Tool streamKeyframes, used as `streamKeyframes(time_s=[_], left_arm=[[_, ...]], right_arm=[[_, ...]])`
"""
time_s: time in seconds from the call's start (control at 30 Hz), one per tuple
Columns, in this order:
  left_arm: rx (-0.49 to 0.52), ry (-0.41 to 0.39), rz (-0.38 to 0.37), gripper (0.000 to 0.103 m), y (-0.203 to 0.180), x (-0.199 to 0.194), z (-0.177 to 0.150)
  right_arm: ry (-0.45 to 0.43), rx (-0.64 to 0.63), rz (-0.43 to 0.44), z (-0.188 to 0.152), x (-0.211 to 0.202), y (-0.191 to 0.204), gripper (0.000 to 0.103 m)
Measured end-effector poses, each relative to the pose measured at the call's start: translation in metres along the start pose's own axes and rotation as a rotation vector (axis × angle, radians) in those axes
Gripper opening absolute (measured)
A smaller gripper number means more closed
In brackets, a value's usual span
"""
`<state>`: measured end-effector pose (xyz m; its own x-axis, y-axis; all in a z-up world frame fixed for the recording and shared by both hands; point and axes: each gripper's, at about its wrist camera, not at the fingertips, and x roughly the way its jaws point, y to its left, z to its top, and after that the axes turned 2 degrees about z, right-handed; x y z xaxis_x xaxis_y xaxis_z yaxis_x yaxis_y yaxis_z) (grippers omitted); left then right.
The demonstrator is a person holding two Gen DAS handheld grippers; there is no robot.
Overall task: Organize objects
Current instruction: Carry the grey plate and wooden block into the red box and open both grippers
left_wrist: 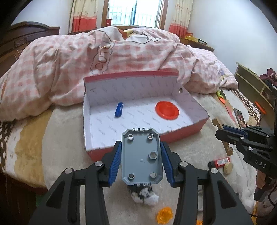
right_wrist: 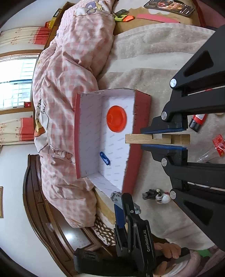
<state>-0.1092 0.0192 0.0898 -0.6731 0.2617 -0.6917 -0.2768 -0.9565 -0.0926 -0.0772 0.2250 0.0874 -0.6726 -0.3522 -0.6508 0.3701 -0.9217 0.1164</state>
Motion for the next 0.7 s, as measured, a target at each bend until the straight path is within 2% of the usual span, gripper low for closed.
streamKeyframes(time_s=[0.7], left_arm=[[-0.008, -0.014, -0.003, 0.044, 0.006, 0.035, 0.039]], right_arm=[[-0.047, 0.027, 0.026, 0.042, 0.026, -0.011, 0.012]])
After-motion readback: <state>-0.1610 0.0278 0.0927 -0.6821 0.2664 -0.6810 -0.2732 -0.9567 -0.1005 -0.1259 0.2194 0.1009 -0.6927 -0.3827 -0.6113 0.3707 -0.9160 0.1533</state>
